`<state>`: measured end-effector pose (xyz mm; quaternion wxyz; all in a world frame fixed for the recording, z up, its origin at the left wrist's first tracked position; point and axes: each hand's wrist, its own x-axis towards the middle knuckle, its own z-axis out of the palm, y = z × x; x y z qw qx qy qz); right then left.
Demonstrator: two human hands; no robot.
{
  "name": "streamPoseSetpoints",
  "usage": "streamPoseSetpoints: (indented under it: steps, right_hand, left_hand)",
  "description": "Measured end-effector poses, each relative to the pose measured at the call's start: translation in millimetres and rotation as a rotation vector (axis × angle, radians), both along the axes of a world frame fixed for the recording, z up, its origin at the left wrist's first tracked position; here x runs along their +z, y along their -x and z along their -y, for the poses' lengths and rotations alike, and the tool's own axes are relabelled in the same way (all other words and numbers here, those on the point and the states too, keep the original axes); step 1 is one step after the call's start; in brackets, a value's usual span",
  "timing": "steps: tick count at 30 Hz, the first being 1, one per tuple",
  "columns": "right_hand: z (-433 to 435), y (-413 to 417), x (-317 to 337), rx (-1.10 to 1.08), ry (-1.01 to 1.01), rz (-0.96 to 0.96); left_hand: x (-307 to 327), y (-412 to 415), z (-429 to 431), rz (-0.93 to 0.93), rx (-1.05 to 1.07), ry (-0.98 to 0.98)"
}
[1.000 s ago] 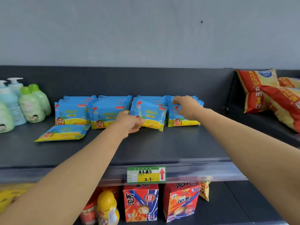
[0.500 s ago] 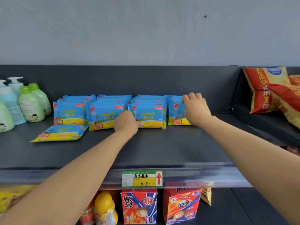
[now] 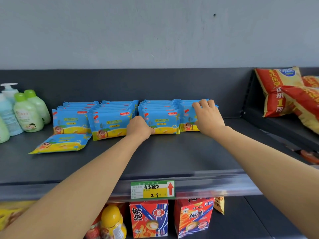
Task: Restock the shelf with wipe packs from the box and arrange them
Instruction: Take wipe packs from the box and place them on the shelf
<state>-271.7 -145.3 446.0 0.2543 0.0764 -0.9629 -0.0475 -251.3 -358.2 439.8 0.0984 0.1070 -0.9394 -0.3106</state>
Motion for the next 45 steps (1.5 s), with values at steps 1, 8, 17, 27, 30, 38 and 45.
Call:
streamPoseSetpoints:
  steps: [1,8,17,27,30,38,45]
  right_hand:
    - [0,-1,-1,-0.002,0.001,-0.004]
    - [8,-8,1,0.017,0.030,-0.028]
    - [7,-21,9,0.023,0.098,-0.056]
    - [20,-34,14,0.077,0.155,-0.074]
    - [30,-35,9,0.126,0.168,-0.090]
    - [53,-47,4,0.222,0.186,-0.108]
    - [46,-68,6,0.139,0.212,-0.116]
  left_hand:
    - [-1,0,1,-0.004,-0.001,-0.009]
    - [-3,1,1,-0.055,-0.008,-0.040]
    - [3,-5,5,-0.058,-0.003,0.013]
    - [5,-14,10,-0.072,-0.008,0.063]
    - [3,-17,15,-0.086,-0.004,0.068]
    - [13,-34,15,-0.185,-0.049,0.130]
    - [23,-46,0,-0.244,-0.231,0.241]
